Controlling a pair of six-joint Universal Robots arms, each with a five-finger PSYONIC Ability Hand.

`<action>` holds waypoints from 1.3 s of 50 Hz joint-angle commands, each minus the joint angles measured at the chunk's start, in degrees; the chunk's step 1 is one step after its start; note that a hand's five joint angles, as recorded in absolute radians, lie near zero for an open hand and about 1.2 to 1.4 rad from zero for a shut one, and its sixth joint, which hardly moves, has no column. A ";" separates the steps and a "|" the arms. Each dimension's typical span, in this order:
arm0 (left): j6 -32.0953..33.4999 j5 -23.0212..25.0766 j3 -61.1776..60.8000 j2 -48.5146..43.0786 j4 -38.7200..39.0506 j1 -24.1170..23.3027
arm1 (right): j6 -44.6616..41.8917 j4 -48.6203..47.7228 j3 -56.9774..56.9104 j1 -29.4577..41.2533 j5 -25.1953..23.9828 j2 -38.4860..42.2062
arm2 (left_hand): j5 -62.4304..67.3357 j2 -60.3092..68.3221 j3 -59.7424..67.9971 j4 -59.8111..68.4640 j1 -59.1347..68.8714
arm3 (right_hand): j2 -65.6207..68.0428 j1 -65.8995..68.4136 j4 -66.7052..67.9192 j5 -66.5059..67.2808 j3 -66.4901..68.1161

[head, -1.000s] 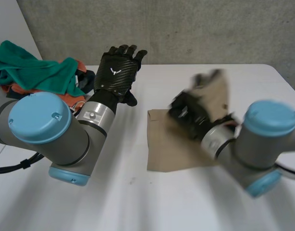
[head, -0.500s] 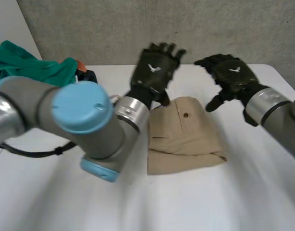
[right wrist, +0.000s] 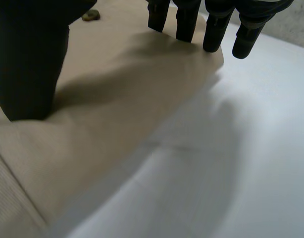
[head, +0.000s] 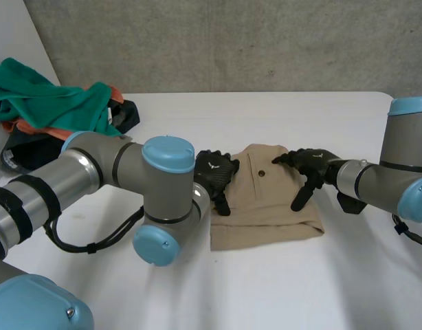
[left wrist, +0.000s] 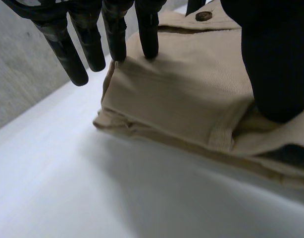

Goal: Fold the laundry.

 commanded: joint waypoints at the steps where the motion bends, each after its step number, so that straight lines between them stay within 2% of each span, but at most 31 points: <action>1: -1.03 0.52 -0.71 0.99 -2.53 -0.48 | -7.92 1.57 -0.19 0.07 6.59 -3.42 | 4.63 2.95 3.25 2.89 2.37 | -1.55 -1.16 -2.09 -2.46 -2.08; 7: -6.47 1.14 -3.60 12.30 -2.00 -0.30 | -7.41 -4.31 4.11 -0.72 7.56 -9.58 | 1.78 0.09 0.40 0.04 -0.49 | -1.55 -1.16 -2.09 -2.46 -2.08; 10: -8.15 2.10 -5.98 16.63 -0.34 -0.21 | -5.83 -9.85 9.38 -0.81 9.75 -16.16 | -4.28 -5.96 -5.66 -6.02 -6.54 | -1.55 -1.16 -2.09 -2.46 -2.08; 12: -9.21 3.68 -8.61 20.67 2.12 -0.13 | -3.90 -12.30 13.85 -0.81 12.03 -20.64 | -3.95 -5.64 -5.33 -5.70 -6.22 | -1.55 -1.16 -2.09 -2.46 -2.08; 15: -9.74 7.63 -13.44 25.85 4.50 0.31 | -0.56 -13.20 19.76 -0.90 13.45 -23.65 | -4.29 -5.97 -5.67 -6.03 -6.55 | -1.55 -1.16 -2.09 -2.46 -2.08; 19: -10.00 18.34 -20.12 32.89 5.21 2.86 | 3.66 -13.29 26.88 -1.07 12.49 -24.71 | -4.96 -6.64 -6.34 -6.70 -7.23 | -1.55 -1.16 -2.09 -2.46 -2.08; 21: -10.44 21.77 -21.97 34.39 5.21 3.39 | 5.60 -13.46 30.83 -1.43 10.91 -25.23 | -5.13 -6.81 -6.51 -6.87 -7.39 | -1.55 -1.16 -2.09 -2.46 -2.08; 22: -11.40 25.53 -24.16 35.96 5.12 4.00 | 6.21 -13.55 31.97 -1.60 10.21 -25.23 | -5.13 -6.81 -6.51 -6.87 -7.39 | -1.55 -1.16 -2.09 -2.46 -2.08; 26: -14.12 32.76 -29.26 40.35 5.47 5.14 | 9.11 -15.74 35.94 -1.60 6.25 -25.06 | -5.13 -6.81 -6.51 -6.87 -7.39 | -1.55 -1.16 -2.09 -2.46 -2.08; 29: -15.27 35.67 -32.95 42.56 6.52 6.02 | 11.49 -19.78 37.26 -1.25 5.28 -24.10 | -5.13 -6.81 -6.51 -6.87 -7.39 | -1.55 -1.16 -2.09 -2.46 -2.08; 34: -15.63 35.94 -36.30 44.50 9.25 6.29 | 14.12 -25.40 35.86 -0.99 5.28 -18.92 | -4.96 -6.65 -6.34 -6.70 -7.23 | -1.55 -1.16 -2.09 -2.46 -2.08; 41: -15.72 35.77 -37.98 44.94 10.92 6.38 | 13.87 -27.26 29.97 2.70 6.50 -11.79 | -4.96 -6.65 -6.34 -6.70 -7.23 | -1.17 -0.78 -1.71 -2.08 -1.70; 42: -15.72 35.77 -38.06 44.94 10.92 6.29 | 13.78 -27.17 29.36 2.79 6.77 -11.35 | -4.96 -6.65 -6.34 -6.70 -7.23 | 4.87 5.25 4.32 3.95 4.34; 44: -15.72 35.77 -38.06 45.03 11.01 6.29 | 13.95 -27.08 27.77 3.06 7.73 -10.30 | -4.96 -6.65 -6.34 -6.70 -7.23 | 37.24 37.63 36.69 36.33 36.71; 45: -15.72 35.77 -38.06 45.03 11.01 6.20 | 14.04 -27.35 27.59 3.14 7.91 -10.29 | -4.96 -6.65 -6.34 -6.70 -7.23 | 59.04 59.43 58.49 58.13 58.51; 46: -15.72 35.77 -37.98 45.12 11.01 6.20 | 14.04 -27.61 27.42 3.06 8.17 -10.29 | -4.96 -6.65 -6.34 -6.70 -7.23 | 68.36 68.75 67.81 67.44 67.83; 50: -15.72 35.77 -37.63 45.55 11.09 6.03 | 14.31 -29.80 26.10 2.88 10.28 -11.08 | -4.96 -6.65 -6.34 -6.70 -7.23 | 68.45 68.84 67.91 67.54 67.92; 57: -17.12 35.77 -36.49 46.34 11.53 5.68 | 14.57 -30.60 15.83 0.52 13.54 -9.51 | -4.96 -6.65 -6.34 -6.70 -7.23 | 68.45 68.84 67.91 67.54 67.92; 61: -19.14 35.77 -36.04 46.61 12.32 5.68 | 14.39 -29.11 6.08 -4.85 15.47 -4.15 | -4.96 -6.65 -6.34 -6.70 -7.23 | 68.45 68.84 67.91 67.54 67.92; 65: -21.07 35.77 -35.69 46.79 13.55 5.68 | 14.48 -22.79 -7.44 -9.33 17.14 2.96 | -4.80 -6.48 -6.18 -6.54 -7.06 | 68.45 68.84 67.91 67.54 67.92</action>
